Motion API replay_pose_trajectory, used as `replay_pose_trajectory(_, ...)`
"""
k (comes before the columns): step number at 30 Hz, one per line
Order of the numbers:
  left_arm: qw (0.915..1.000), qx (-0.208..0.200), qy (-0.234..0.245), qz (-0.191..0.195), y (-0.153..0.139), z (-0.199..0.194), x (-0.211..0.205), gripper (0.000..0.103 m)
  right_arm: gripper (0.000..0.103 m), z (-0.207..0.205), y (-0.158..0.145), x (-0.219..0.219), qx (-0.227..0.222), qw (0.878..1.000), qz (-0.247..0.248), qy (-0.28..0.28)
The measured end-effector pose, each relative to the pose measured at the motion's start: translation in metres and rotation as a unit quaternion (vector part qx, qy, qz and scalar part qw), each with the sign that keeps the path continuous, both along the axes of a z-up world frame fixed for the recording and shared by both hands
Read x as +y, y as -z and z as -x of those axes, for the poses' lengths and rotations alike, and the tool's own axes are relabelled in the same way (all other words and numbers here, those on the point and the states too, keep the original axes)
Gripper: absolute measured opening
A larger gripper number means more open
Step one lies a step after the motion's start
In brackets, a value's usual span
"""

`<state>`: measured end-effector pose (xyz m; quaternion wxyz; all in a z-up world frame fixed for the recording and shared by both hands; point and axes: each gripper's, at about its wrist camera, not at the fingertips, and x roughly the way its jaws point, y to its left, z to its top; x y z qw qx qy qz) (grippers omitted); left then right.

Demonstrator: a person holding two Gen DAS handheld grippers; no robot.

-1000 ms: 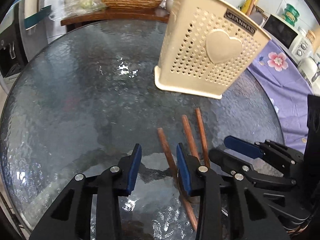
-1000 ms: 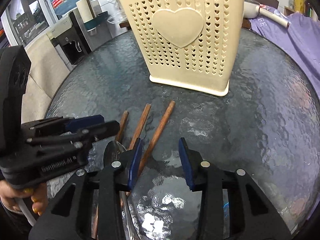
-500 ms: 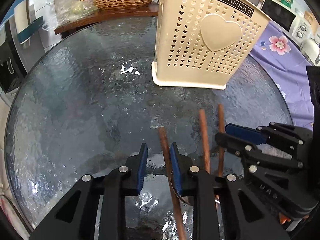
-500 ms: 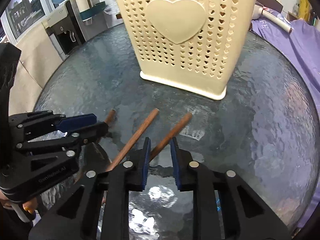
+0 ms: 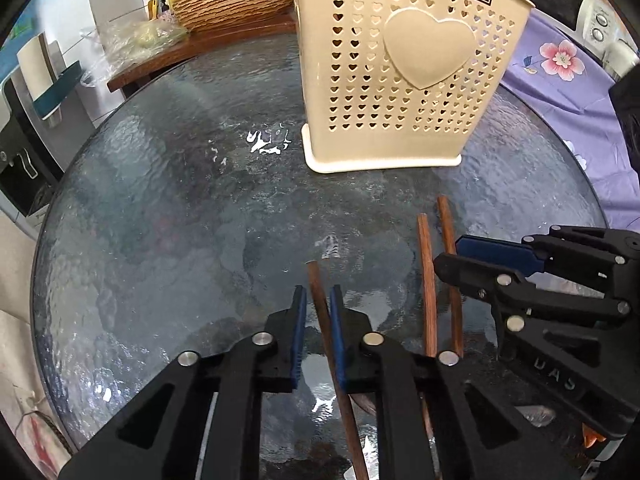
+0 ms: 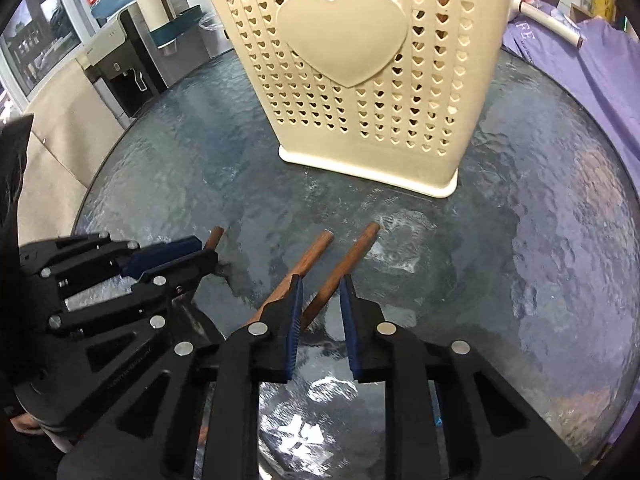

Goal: Organize utensils
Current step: 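Grasp a wooden chopstick with the left tool while the right grasps another wooden chopstick, then carry both chopsticks upright over the basket and open both tools to release them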

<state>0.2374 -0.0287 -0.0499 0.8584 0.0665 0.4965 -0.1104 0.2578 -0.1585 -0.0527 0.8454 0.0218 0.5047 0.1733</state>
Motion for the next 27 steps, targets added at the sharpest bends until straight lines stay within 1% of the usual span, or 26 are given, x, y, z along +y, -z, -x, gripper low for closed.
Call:
replay_pose_trajectory(3, 1.0, -0.001, 0.002, -0.002, 0.0, 0.001, 0.0, 0.009, 0.012, -0.007, 0.001, 0.003, 0.01, 1.0, -0.013, 0.009)
replay_pose_trajectory(7, 1.0, -0.004, 0.0, -0.007, 0.0, 0.0, -0.003, 0.009, 0.009, -0.011, 0.001, 0.005, 0.014, 0.999, -0.018, 0.022)
replay_pose_trajectory(10, 1.0, -0.005, -0.006, 0.004, 0.001, -0.002, -0.001, 0.008, 0.008, -0.013, 0.001, 0.004, 0.015, 0.999, -0.036, 0.035)
replay_pose_trajectory(13, 0.9998, -0.003, -0.012, 0.018, 0.0, -0.005, 0.004, 0.007, 0.008, -0.013, 0.0, -0.004, 0.005, 0.998, -0.049, 0.044)
replay_pose_trajectory(16, 0.9993, -0.012, -0.019, 0.031, -0.003, -0.005, 0.008, 0.006, 0.007, -0.012, -0.004, -0.01, -0.004, 0.996, -0.072, 0.047)
replay_pose_trajectory(18, 0.9984, -0.022, -0.025, 0.045, -0.01, -0.005, 0.012, 0.006, 0.007, -0.01, -0.01, -0.015, -0.02, 0.994, -0.091, 0.048)
replay_pose_trajectory(21, 0.9974, -0.037, -0.03, 0.054, -0.019, -0.005, 0.017, 0.006, 0.007, -0.005, -0.024, -0.021, -0.067, 0.993, -0.085, 0.054)
replay_pose_trajectory(27, 0.9939, -0.067, -0.042, 0.076, -0.04, 0.0, 0.025, 0.006, 0.007, 0.005, -0.046, -0.038, -0.131, 0.986, -0.087, 0.056)
